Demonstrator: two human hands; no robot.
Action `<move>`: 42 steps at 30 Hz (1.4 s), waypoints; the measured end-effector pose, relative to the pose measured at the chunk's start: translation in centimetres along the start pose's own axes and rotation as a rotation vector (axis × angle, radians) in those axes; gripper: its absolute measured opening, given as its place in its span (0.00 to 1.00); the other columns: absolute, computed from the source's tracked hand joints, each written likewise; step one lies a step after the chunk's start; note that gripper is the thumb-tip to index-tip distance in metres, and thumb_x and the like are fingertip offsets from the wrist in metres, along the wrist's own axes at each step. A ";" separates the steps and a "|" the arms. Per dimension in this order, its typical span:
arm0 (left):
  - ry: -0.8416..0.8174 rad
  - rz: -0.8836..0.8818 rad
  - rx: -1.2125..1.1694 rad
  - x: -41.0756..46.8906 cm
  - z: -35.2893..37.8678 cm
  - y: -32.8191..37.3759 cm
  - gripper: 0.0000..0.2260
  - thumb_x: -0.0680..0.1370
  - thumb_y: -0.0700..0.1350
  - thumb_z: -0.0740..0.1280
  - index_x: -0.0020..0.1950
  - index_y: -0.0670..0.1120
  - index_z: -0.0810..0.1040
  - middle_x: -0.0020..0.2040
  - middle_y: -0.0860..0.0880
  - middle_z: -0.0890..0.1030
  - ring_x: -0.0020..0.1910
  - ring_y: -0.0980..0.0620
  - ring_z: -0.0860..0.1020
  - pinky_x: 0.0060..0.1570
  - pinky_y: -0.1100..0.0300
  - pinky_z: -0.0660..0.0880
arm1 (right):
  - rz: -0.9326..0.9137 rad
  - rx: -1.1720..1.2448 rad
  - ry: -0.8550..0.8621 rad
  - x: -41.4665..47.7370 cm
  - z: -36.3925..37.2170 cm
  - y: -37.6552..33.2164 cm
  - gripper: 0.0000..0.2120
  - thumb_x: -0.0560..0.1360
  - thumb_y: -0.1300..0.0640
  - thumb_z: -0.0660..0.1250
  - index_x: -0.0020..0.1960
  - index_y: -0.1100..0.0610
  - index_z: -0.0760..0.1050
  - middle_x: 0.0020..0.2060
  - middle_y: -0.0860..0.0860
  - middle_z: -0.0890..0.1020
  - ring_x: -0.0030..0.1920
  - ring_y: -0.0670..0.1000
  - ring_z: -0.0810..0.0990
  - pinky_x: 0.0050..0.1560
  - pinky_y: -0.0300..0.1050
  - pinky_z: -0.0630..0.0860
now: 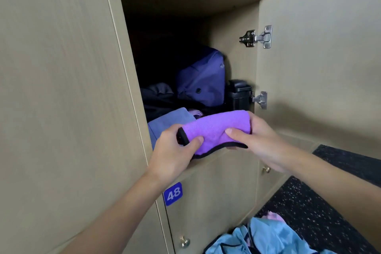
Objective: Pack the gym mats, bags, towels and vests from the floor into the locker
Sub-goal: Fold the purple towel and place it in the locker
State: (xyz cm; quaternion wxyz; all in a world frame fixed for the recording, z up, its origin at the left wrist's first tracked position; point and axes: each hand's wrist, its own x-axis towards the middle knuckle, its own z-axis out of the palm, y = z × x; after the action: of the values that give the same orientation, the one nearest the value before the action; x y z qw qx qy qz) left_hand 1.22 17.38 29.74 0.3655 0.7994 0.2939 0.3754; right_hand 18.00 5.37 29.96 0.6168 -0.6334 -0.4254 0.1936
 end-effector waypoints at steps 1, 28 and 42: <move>0.042 0.016 0.043 0.5 0.2 -0.2 0.11 0.75 0.50 0.74 0.43 0.45 0.76 0.49 0.48 0.77 0.45 0.63 0.77 0.45 0.66 0.74 | 0.004 0.057 0.015 0.9 0.6 0.1 0.12 0.77 0.61 0.70 0.58 0.55 0.73 0.53 0.55 0.83 0.49 0.52 0.84 0.48 0.52 0.82; 0.166 -0.179 1.010 5.6 3.2 -5.6 0.45 0.79 0.62 0.60 0.80 0.39 0.37 0.78 0.40 0.28 0.77 0.42 0.27 0.75 0.43 0.30 | -0.401 -0.421 -0.324 14.0 8.3 8.7 0.37 0.78 0.46 0.66 0.80 0.46 0.50 0.79 0.44 0.52 0.77 0.43 0.50 0.74 0.39 0.49; 0.133 -0.154 1.162 6.1 3.0 -5.9 0.43 0.80 0.64 0.57 0.80 0.40 0.39 0.81 0.44 0.43 0.79 0.42 0.33 0.74 0.38 0.31 | -0.516 -0.607 -0.334 15.0 9.0 9.7 0.35 0.78 0.42 0.63 0.79 0.42 0.50 0.79 0.39 0.44 0.76 0.46 0.54 0.62 0.45 0.66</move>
State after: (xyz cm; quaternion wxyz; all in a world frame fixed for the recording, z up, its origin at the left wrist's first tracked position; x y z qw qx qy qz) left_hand 5.86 24.15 26.00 -0.1253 0.8197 0.5310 0.1744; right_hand 22.40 23.76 23.47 0.3534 -0.6188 -0.7016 -0.0011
